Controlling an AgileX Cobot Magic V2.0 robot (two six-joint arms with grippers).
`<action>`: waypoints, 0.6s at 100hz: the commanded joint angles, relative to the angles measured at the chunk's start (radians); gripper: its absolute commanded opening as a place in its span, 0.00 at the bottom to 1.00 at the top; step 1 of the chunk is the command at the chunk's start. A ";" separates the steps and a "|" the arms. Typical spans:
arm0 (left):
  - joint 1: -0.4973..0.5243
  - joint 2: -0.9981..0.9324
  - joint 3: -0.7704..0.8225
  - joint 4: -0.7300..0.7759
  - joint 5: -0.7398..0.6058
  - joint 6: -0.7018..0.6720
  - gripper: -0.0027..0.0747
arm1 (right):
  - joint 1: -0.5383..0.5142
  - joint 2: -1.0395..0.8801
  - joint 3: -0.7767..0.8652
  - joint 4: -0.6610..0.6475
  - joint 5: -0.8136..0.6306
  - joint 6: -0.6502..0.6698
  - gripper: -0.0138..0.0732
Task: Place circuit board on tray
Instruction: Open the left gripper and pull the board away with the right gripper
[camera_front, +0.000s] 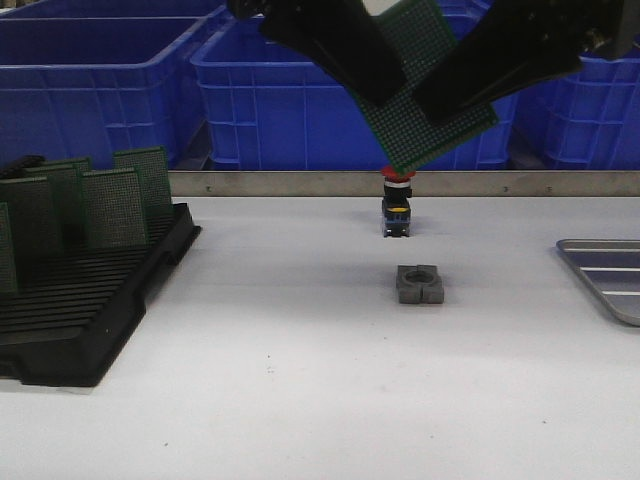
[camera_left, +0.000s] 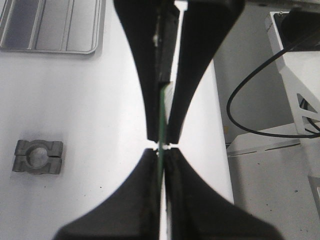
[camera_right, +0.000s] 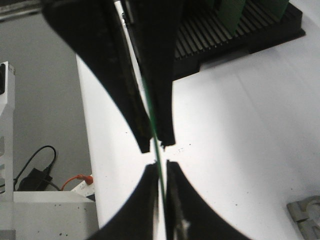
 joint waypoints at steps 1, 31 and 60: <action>-0.008 -0.047 -0.033 -0.067 0.057 -0.011 0.09 | -0.002 -0.025 -0.033 0.074 -0.016 0.005 0.08; -0.008 -0.047 -0.033 -0.069 0.051 -0.011 0.82 | -0.002 -0.027 -0.033 0.074 -0.027 0.005 0.08; -0.008 -0.047 -0.033 -0.078 0.051 -0.011 0.84 | -0.099 -0.067 -0.078 -0.042 -0.008 0.165 0.08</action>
